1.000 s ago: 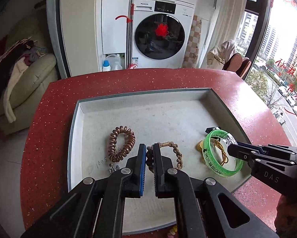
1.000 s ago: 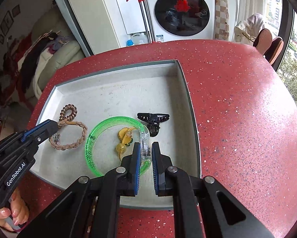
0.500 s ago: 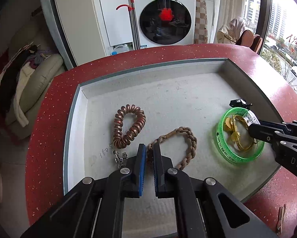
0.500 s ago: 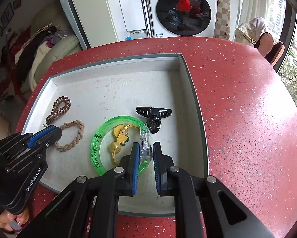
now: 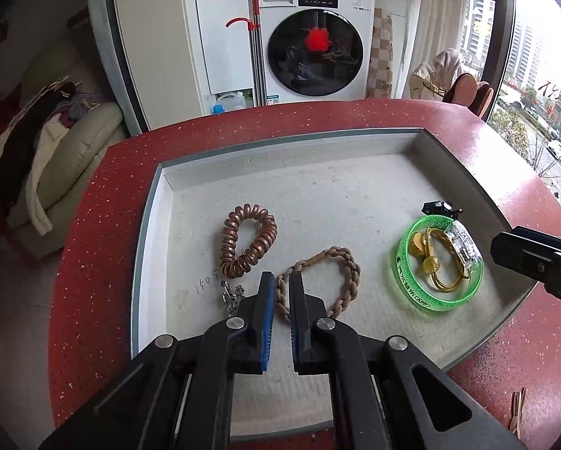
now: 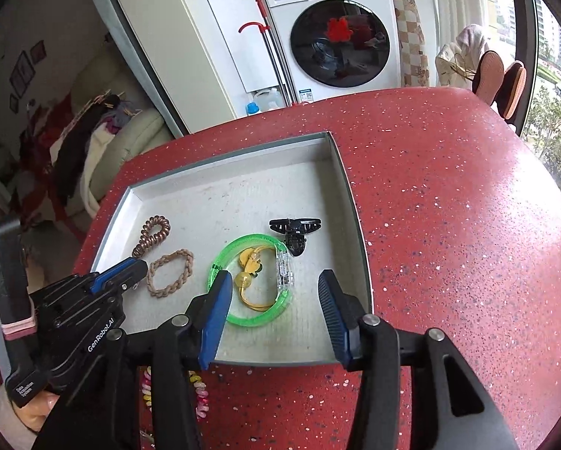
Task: Organize jewelry
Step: 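Carry the bangle and braided bracelet into the gray tray and open both tools, then withdraw both tools from the tray toward the bead bracelet and beige clip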
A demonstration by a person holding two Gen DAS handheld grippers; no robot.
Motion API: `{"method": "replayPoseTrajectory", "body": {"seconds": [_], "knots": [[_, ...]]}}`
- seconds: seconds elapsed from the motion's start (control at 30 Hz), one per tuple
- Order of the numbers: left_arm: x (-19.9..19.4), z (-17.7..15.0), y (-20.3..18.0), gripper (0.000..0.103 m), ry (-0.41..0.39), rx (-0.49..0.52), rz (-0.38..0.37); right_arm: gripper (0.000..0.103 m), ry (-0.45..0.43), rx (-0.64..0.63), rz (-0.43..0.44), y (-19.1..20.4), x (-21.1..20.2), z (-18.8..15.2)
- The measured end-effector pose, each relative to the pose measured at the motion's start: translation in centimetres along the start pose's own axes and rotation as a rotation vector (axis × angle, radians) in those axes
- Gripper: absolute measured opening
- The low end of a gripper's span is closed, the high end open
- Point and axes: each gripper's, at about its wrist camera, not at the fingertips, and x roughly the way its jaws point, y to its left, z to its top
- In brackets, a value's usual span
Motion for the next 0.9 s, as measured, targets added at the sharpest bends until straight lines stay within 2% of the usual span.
{"method": "replayPoseTrajectory", "body": {"seconds": [0.4,0.8,0.83,0.87,0.9], "knots": [[-3.1,-0.8,0.7,0.026,-0.047,-0.039,-0.03,0.052,-0.019,0.031,0.004,-0.6,-2.6,-2.9],[-5.3,-2.8,1.4,0.027,-0.05,-0.07,-0.063,0.052,-0.022,0.024,-0.011,0.1,-4.3,-5.6],[-5.4,-3.0,1.5,0.032,-0.047,-0.073,-0.065,0.052,-0.024,0.018,-0.017,0.3,-4.5,-5.9],[-5.6,-3.2,1.6,0.083,-0.042,-0.08,-0.069,0.052,-0.023,0.015,-0.02,0.4,-4.7,-6.2],[-5.8,-3.5,1.8,0.103,-0.041,-0.098,-0.062,0.052,-0.022,0.013,-0.02,0.5,-4.8,-6.5]]}}
